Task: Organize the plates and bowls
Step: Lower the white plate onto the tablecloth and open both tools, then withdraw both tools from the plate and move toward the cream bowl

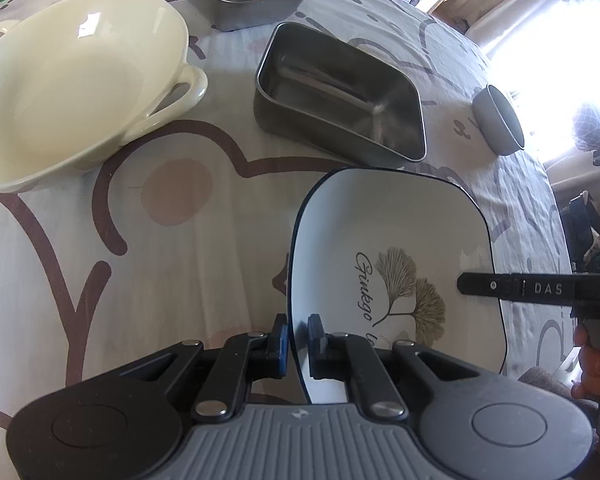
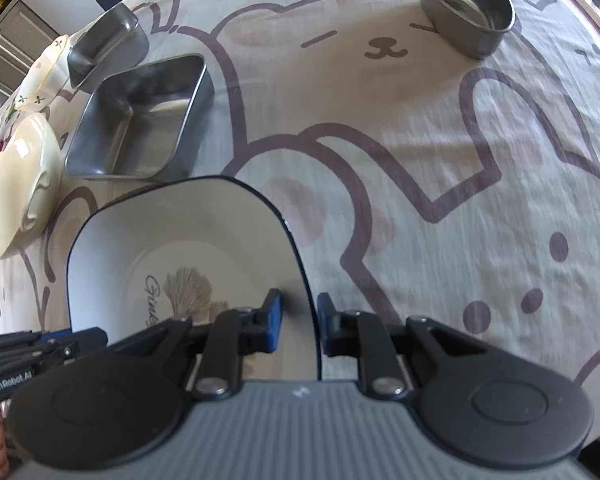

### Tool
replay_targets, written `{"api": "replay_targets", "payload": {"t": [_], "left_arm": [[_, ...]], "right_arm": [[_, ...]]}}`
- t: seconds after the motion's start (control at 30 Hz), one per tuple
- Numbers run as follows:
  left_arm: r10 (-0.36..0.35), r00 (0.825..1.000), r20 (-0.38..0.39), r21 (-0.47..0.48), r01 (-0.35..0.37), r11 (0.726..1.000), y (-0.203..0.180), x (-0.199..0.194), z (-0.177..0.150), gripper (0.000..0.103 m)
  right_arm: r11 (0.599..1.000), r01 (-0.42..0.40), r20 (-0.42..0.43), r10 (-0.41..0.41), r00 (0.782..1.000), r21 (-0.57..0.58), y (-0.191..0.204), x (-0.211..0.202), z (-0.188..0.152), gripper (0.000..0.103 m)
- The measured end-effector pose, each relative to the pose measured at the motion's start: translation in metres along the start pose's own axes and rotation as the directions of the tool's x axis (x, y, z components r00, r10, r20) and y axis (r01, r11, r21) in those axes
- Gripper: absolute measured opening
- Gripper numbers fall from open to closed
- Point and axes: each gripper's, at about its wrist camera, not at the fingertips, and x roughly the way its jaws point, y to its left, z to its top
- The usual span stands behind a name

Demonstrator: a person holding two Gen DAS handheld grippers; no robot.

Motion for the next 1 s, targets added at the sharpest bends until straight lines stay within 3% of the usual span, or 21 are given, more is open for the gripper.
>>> {"api": "replay_targets", "payload": {"t": [0.43,0.5,0.6,0.67,0.73,0.8,0.87,0.93,1.0], "left_arm": [[0.012,1.000,-0.003,-0.005,-0.012,1.000,-0.001,0.000,0.000,0.013],[0.012,1.000,-0.013,-0.014,-0.012,1.000,-0.001,0.000,0.000,0.022],[0.005,1.000,-0.020,-0.013,-0.005,1.000,-0.003,0.000,-0.001,0.028],[0.006,1.000,-0.016,-0.007,-0.007,1.000,-0.005,-0.002,-0.003,0.044],[0.007,1.000,-0.008,-0.004,-0.007,1.000,-0.007,-0.004,-0.004,0.051],[0.007,1.000,-0.002,-0.007,-0.007,1.000,-0.008,-0.007,-0.005,0.058],[0.009,1.000,0.006,-0.014,-0.009,1.000,-0.008,-0.009,-0.005,0.071],[0.010,1.000,0.015,-0.011,-0.010,1.000,-0.010,-0.012,-0.006,0.078],[0.005,1.000,0.024,-0.004,-0.005,1.000,-0.012,-0.015,-0.007,0.087]], "right_arm": [[0.998,0.020,-0.031,-0.021,0.999,-0.052,0.004,-0.002,-0.010,0.024],[0.999,0.018,-0.027,-0.019,0.999,-0.051,0.002,-0.004,-0.012,0.024],[0.998,0.016,-0.022,-0.017,1.000,-0.056,-0.001,-0.008,-0.014,0.024],[0.998,0.015,-0.018,-0.016,1.000,-0.060,-0.002,-0.010,-0.015,0.024],[0.998,0.012,-0.016,-0.013,1.000,-0.064,-0.003,-0.012,-0.017,0.027],[0.997,0.012,-0.010,-0.012,1.000,-0.072,-0.003,-0.015,-0.019,0.033],[0.996,0.012,-0.001,-0.012,1.000,-0.084,-0.004,-0.019,-0.022,0.048],[0.995,0.017,0.013,-0.016,1.000,-0.101,-0.002,-0.023,-0.024,0.057],[0.993,0.023,0.033,-0.020,0.999,-0.114,0.000,-0.028,-0.026,0.062]]}}
